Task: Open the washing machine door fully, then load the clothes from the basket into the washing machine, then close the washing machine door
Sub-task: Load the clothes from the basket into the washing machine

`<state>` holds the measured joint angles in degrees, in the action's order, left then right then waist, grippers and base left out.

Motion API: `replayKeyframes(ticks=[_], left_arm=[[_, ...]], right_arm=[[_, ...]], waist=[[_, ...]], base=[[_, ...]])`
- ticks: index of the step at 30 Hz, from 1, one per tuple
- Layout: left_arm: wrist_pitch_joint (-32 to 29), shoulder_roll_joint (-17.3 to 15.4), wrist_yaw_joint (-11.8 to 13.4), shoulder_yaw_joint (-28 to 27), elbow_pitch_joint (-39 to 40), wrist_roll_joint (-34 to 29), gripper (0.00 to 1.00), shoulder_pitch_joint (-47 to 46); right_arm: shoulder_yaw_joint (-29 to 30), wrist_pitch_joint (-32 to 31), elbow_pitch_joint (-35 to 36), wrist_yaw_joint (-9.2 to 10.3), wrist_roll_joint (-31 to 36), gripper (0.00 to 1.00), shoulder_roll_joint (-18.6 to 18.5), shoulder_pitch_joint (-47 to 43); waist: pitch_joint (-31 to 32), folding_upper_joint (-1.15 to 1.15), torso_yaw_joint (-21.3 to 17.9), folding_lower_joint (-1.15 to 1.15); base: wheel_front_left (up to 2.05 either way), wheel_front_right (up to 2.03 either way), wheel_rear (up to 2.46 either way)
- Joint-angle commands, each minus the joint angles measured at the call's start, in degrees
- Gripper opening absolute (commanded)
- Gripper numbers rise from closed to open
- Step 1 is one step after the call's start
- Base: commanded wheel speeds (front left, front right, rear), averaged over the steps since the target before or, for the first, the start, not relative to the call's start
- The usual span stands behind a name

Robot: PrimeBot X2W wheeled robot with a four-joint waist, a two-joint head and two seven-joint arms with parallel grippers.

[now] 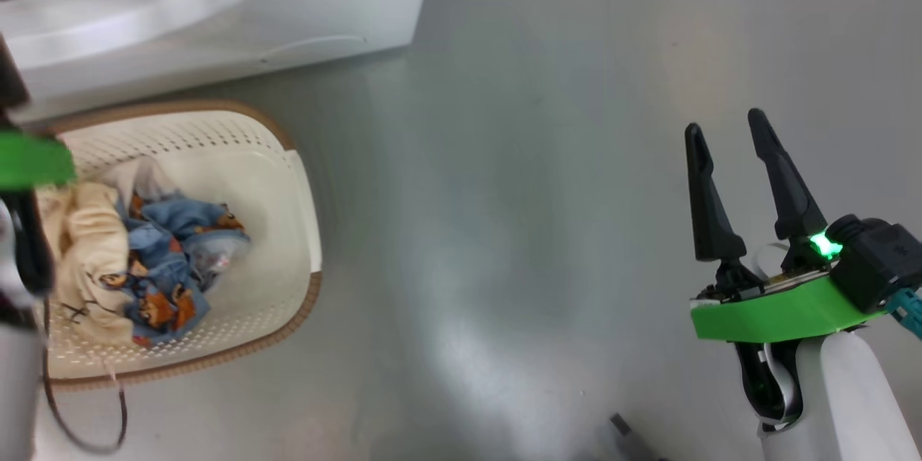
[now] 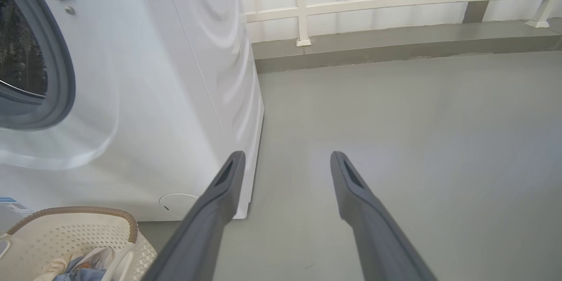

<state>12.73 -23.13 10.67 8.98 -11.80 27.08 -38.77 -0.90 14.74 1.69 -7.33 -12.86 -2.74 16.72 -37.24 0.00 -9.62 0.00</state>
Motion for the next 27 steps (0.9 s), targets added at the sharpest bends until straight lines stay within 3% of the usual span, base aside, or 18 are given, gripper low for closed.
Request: replayKeyframes(ticks=[1, 12, 27], left_arm=[[0.44, -2.37, 1.04, -2.30, 2.64, 0.03, 1.00, 2.68], [2.10, 1.88, 4.91, -3.55, 14.30, -1.20, 1.00, 23.00], [2.26, 8.72, 2.78, -2.87, 17.43, -4.64, 1.00, 40.76]], right_arm=[[-1.13, 0.26, 1.05, -0.16, 0.87, 1.00, -0.14, -1.88], [-1.20, 0.26, -1.04, -0.16, 4.07, 1.00, -0.14, -5.70], [-0.82, 0.24, -3.56, -0.16, 6.83, 1.00, -0.60, -12.57]], waist=[[2.57, 0.00, 1.74, 0.00], [10.88, 0.00, 5.38, 0.00], [25.01, 0.00, 9.03, 0.00]], base=[[0.00, 0.00, 0.00], [0.00, 0.00, 0.00], [0.00, 0.00, 0.00]])
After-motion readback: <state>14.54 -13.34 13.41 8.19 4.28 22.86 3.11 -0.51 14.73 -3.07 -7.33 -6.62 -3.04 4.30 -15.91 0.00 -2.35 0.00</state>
